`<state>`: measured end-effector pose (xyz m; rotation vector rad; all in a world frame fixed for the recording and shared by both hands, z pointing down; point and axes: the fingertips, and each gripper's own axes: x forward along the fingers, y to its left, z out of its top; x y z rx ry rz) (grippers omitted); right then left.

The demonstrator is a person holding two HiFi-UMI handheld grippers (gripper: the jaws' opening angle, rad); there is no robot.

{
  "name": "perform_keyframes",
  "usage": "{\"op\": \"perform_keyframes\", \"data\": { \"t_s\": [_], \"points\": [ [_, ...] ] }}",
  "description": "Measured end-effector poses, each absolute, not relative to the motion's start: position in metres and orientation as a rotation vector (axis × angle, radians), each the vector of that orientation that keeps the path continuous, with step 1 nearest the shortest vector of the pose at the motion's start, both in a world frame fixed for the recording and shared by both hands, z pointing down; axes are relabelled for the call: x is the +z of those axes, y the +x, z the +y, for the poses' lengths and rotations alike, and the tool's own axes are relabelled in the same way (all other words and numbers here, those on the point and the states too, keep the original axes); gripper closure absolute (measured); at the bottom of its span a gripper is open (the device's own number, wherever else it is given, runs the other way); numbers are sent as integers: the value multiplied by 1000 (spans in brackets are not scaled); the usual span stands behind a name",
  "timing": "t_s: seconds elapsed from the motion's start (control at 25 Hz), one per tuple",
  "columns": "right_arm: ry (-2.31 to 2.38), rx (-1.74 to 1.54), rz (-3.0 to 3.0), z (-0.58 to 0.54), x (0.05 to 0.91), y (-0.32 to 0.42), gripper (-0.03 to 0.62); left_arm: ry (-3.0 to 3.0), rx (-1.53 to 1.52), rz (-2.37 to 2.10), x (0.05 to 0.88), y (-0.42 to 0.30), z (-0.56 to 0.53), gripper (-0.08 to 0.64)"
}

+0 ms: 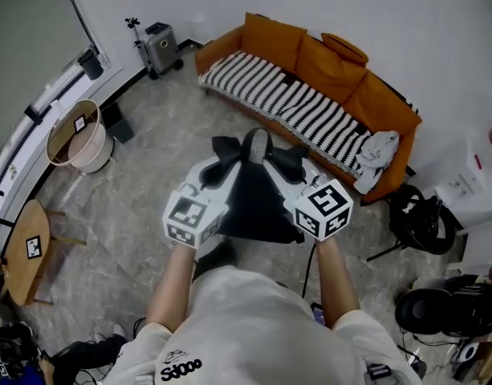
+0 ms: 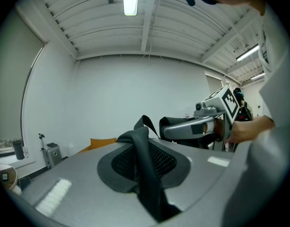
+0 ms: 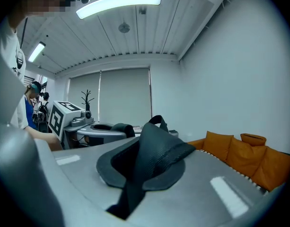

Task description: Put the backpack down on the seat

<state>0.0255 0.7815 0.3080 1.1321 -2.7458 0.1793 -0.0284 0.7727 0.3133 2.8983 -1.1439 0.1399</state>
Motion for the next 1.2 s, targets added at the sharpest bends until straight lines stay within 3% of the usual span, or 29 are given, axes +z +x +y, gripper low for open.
{"op": "perform_keyframes", "data": {
  "t_s": [1.2],
  "points": [
    [1177,236,-2765,462,310,-8,575,2932,120,-988,320,-59,446,500]
  ]
}}
